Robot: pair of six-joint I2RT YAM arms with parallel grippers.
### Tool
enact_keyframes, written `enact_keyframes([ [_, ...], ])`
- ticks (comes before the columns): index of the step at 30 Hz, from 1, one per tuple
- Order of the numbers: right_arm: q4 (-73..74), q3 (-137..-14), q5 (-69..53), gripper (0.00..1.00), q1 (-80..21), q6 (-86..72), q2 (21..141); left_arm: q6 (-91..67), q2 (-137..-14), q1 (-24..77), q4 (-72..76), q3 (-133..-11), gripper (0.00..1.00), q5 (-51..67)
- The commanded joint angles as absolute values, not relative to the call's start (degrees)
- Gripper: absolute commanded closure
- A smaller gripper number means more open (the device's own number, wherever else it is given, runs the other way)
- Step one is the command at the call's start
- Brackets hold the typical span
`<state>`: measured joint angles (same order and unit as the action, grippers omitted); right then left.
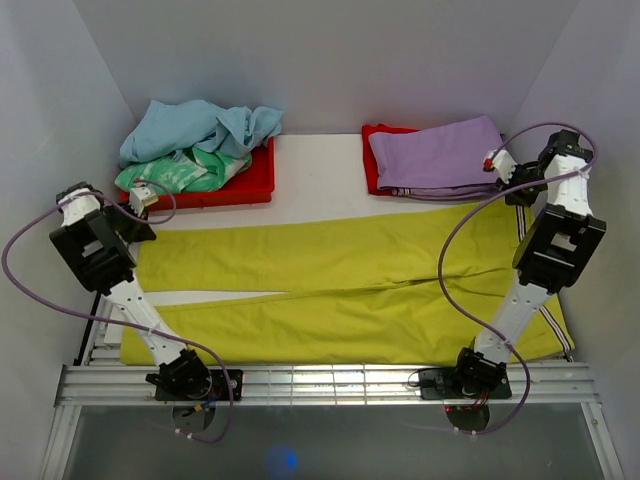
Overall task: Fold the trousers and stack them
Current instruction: Fold the trousers
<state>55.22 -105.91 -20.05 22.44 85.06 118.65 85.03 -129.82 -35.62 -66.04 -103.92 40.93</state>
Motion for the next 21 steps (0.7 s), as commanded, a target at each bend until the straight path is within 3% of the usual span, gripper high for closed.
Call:
enact_keyframes([
  [1,62.9,-108.8,-26.4,0.92,23.1,84.4,112.5,82.3,-121.1,-38.2,-68.8,-105.3,1.0,47.8],
  [12,71.8,-86.7,-24.1,0.92,32.8,102.6,93.6,100.1,-96.7,-48.5,-75.6,-78.3,1.0,44.5],
  [17,73.9,-71.4,-16.3,0.92,35.2,108.5,88.4,104.5,-93.2,-51.3,-78.2,-66.9,1.0,35.0],
  [21,66.2,-59.9,-13.4,0.92,34.4,107.1,86.2,99.5,-93.2,-51.3,-72.2,-57.8,1.0,31.8],
])
